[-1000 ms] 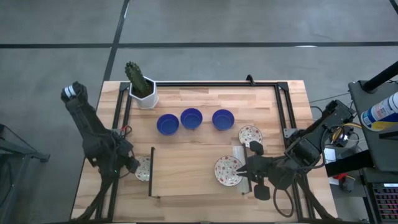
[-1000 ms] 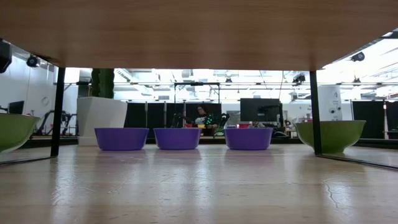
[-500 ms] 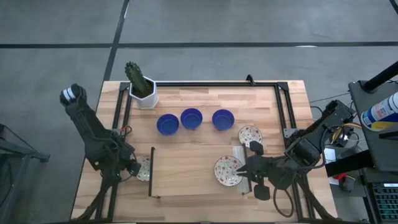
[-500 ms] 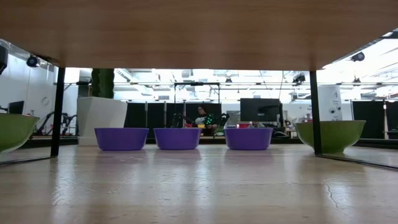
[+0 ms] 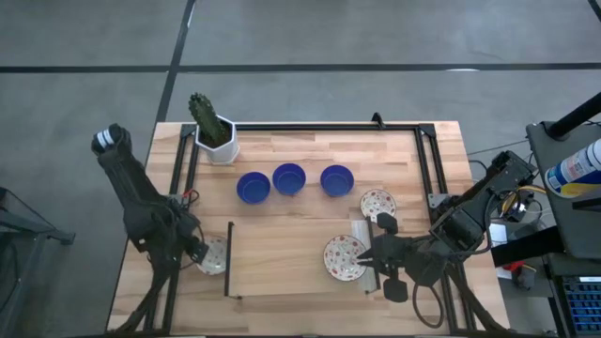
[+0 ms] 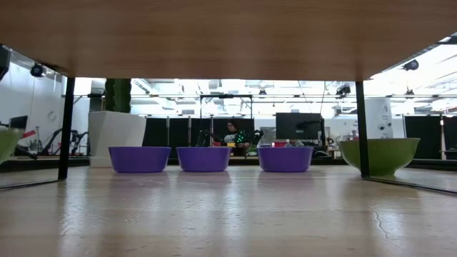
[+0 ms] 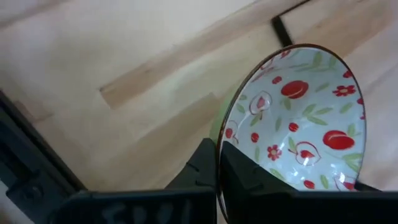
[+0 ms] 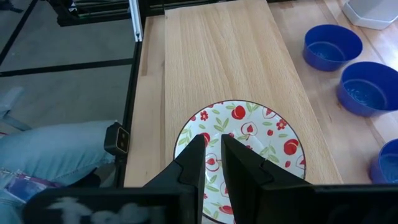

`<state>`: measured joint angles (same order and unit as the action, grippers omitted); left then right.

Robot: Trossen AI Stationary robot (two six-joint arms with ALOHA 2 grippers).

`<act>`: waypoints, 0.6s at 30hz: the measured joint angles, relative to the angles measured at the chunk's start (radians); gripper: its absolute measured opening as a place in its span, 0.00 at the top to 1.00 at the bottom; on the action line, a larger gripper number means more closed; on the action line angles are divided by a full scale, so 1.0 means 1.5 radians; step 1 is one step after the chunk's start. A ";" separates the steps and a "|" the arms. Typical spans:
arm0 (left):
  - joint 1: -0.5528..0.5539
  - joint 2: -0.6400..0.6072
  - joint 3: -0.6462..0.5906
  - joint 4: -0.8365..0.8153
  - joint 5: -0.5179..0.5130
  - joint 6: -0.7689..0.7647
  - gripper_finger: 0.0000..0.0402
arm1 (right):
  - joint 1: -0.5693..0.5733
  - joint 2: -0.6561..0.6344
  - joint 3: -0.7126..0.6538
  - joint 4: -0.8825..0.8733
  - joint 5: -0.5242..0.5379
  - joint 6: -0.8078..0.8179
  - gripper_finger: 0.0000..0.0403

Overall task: Pick & Place Mini bowls
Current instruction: Stack the bottom green bowl on the green bowl on the shelf

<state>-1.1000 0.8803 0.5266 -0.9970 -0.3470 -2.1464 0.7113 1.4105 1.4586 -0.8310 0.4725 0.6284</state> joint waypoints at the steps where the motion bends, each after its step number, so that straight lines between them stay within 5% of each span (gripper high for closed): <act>1: 0.000 -0.006 0.009 -0.008 -0.001 -0.003 1.00 | 0.000 0.000 0.000 0.000 0.000 0.000 0.88; 10: 0.000 -0.070 0.059 -0.059 -0.009 0.017 1.00 | 0.000 0.000 -0.002 0.000 0.000 0.000 0.88; 18: 0.000 -0.074 0.162 -0.113 0.067 0.182 1.00 | 0.000 0.000 -0.002 -0.001 0.000 0.000 0.88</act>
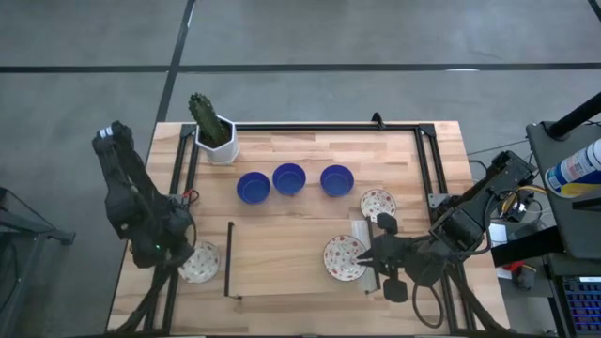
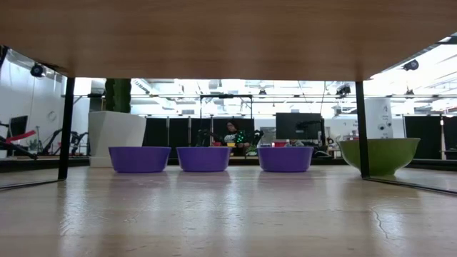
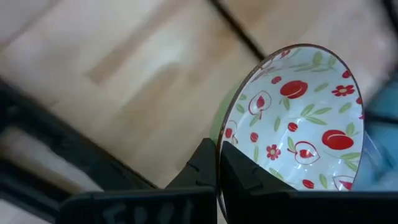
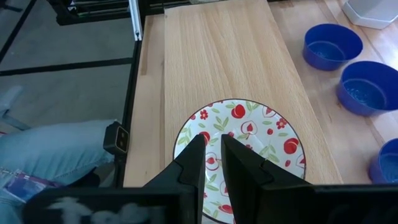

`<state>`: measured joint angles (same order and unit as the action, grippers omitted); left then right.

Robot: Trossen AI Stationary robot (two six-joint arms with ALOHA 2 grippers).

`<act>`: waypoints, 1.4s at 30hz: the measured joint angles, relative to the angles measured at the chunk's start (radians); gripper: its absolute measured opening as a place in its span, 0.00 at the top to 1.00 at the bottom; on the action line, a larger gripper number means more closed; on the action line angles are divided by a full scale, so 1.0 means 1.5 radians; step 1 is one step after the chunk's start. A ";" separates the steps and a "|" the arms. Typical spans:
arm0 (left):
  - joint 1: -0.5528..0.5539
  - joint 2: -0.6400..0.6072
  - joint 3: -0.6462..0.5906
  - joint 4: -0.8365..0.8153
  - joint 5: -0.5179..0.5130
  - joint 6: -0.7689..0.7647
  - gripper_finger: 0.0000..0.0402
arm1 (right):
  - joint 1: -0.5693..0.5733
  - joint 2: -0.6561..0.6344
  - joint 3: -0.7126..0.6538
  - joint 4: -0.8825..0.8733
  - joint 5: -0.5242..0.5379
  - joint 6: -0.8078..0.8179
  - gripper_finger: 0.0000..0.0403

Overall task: Pick & Place Mini bowls
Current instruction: Stack the bottom green bowl on the green bowl on the shelf

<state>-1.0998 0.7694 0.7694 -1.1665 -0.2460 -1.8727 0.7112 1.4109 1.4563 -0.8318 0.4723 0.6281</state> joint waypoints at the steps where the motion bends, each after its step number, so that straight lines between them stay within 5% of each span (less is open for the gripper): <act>1: 0.000 0.000 0.016 0.007 0.001 0.018 1.00 | 0.000 0.000 0.000 0.000 0.000 0.000 0.88; 14: -0.001 0.012 0.156 -0.002 0.009 0.016 1.00 | 0.000 0.000 0.000 0.000 0.000 -0.056 0.88; 27: 0.002 0.040 0.283 -0.033 -0.268 0.188 1.00 | -0.005 0.019 0.001 0.161 0.016 -0.376 0.86; 35: 0.060 0.107 0.311 -0.025 -0.316 0.256 1.00 | -0.039 0.064 0.012 0.236 0.018 -0.544 0.64; 42: 0.143 0.157 0.313 0.012 -0.336 0.215 1.00 | -0.053 0.135 0.073 0.265 0.054 -0.709 0.48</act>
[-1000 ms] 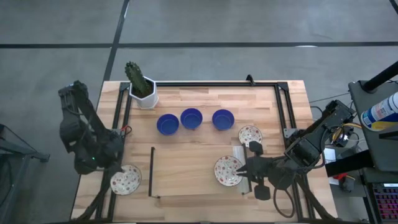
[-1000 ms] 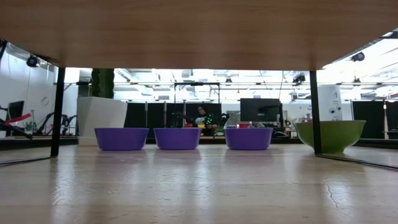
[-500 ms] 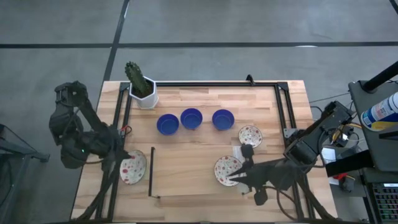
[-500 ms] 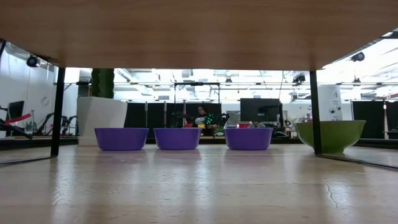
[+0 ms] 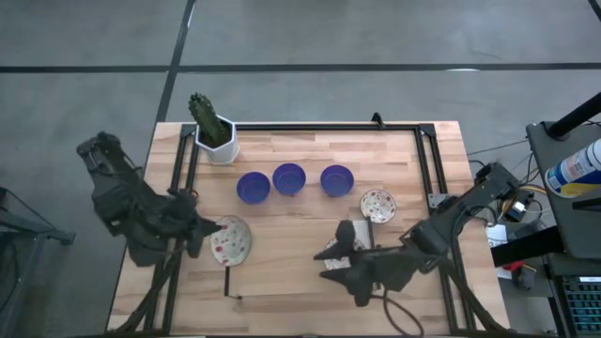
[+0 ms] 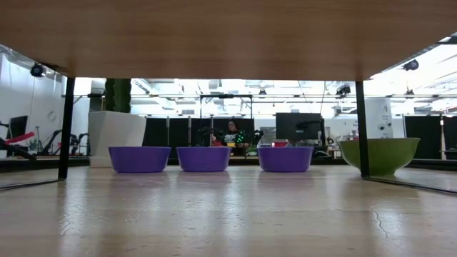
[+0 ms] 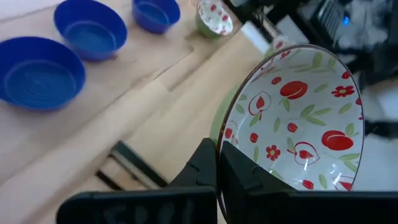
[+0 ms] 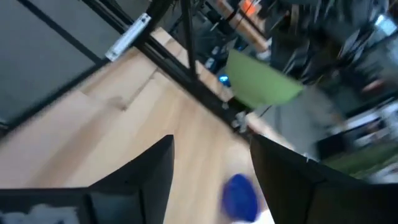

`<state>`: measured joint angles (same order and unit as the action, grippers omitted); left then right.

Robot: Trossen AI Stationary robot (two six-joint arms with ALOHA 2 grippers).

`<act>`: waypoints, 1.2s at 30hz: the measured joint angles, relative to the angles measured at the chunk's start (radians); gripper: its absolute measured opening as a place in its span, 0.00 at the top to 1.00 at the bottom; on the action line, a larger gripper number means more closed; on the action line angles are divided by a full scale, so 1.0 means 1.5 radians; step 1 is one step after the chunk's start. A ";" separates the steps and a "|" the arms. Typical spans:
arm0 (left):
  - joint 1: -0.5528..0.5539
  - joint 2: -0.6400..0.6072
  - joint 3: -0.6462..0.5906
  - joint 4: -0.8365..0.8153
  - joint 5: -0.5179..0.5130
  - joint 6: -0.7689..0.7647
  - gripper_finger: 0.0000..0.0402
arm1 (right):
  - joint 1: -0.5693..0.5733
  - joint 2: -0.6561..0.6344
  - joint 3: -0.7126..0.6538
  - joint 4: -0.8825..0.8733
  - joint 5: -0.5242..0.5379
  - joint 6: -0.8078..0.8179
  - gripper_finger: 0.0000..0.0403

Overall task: Pick & Place Mini bowls
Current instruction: Stack the bottom green bowl on the green bowl on the shelf

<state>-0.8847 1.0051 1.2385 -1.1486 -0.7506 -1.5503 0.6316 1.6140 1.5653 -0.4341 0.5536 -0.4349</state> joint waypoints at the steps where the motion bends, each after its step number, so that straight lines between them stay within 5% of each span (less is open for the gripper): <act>1: 0.010 0.004 0.000 0.018 0.006 0.000 1.00 | 0.000 0.012 0.014 0.000 0.009 -0.030 0.47; 8: 0.087 0.028 0.000 0.124 0.085 0.056 1.00 | 0.000 0.112 0.150 -0.045 0.053 -0.104 0.50; 21: 0.184 0.086 0.001 0.180 0.217 0.112 1.00 | -0.029 0.300 0.517 -0.357 0.016 -0.082 0.54; 36: 0.214 0.136 0.001 0.228 0.301 0.150 1.00 | -0.054 0.318 0.511 -0.355 -0.064 -0.057 0.54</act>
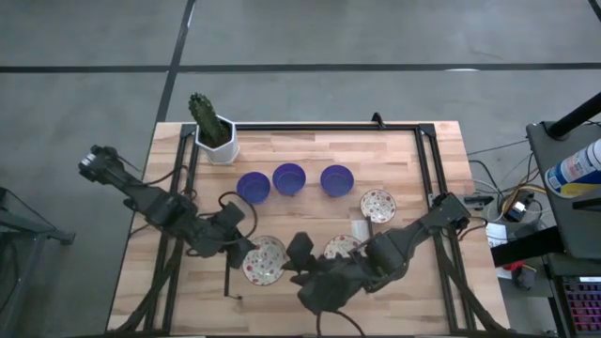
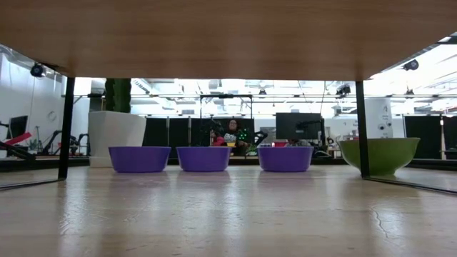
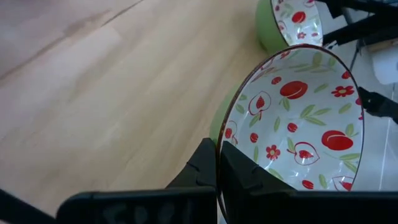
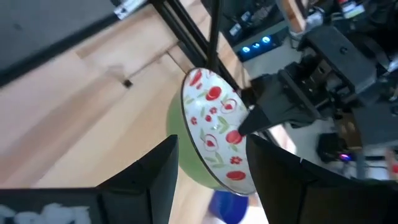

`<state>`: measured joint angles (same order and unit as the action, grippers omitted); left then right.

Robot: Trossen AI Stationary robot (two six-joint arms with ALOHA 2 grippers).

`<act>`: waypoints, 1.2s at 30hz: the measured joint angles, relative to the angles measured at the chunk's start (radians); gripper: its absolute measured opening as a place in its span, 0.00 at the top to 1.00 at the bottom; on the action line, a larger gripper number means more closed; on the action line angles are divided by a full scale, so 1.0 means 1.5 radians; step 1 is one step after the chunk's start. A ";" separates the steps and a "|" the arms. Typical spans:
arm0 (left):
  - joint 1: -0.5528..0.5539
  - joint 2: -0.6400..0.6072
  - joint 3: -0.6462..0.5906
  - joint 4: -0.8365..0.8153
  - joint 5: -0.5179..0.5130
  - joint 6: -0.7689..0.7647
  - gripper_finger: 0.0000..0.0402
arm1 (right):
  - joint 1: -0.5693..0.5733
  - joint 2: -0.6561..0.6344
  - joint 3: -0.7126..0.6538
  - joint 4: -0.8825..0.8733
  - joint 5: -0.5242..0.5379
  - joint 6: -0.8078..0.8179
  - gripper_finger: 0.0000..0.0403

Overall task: Pick & Place Mini bowls
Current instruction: Stack the bottom green bowl on the green bowl on the shelf

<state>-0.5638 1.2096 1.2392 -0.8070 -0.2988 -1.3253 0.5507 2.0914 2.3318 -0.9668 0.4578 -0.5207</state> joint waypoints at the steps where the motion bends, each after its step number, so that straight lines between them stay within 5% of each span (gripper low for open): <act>1: 0.001 0.003 0.000 0.006 0.006 0.004 1.00 | -0.001 0.001 -0.001 -0.002 -0.006 0.003 0.54; 24: 0.012 0.046 0.000 0.054 0.050 0.041 1.00 | -0.008 0.003 -0.096 0.032 -0.051 0.019 0.55; 36: 0.025 0.045 0.000 0.060 0.060 0.055 1.00 | -0.022 0.003 -0.096 0.036 -0.088 0.014 0.77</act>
<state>-0.5263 1.2766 1.2388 -0.7169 -0.2087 -1.2428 0.5178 2.0960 2.1876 -0.9130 0.3251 -0.5004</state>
